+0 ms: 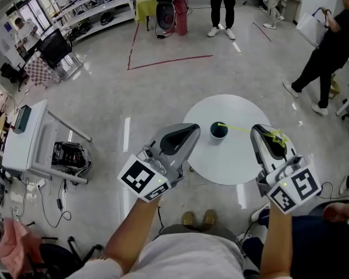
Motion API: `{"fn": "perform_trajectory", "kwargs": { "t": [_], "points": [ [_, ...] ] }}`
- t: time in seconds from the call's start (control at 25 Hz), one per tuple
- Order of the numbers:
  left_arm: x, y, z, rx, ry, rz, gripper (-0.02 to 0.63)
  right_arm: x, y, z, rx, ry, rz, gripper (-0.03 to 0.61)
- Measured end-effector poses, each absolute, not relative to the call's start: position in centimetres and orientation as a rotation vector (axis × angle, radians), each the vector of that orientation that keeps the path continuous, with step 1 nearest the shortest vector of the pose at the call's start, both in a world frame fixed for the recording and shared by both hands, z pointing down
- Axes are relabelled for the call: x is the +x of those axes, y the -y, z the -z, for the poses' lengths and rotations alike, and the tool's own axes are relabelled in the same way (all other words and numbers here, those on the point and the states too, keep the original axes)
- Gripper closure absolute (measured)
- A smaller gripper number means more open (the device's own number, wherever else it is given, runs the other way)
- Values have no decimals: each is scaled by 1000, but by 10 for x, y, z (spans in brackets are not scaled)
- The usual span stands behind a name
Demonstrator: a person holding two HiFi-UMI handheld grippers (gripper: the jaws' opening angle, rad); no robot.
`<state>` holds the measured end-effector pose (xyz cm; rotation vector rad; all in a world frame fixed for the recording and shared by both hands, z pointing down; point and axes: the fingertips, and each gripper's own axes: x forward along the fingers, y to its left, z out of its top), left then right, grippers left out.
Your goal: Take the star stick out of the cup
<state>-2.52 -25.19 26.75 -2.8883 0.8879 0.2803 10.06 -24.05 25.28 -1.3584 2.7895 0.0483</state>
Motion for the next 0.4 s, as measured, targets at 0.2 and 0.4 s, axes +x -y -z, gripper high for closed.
{"fn": "perform_trajectory", "kwargs": {
  "t": [0.2,0.4],
  "points": [
    [-24,252,-269,-2890,-887,-275,598,101,240,-253,-1356,-2792,-48,557],
    [-21,251,-272,-2894,-884,-267,598,103,241,-254,-1354,-2793,-50,557]
  ]
}}
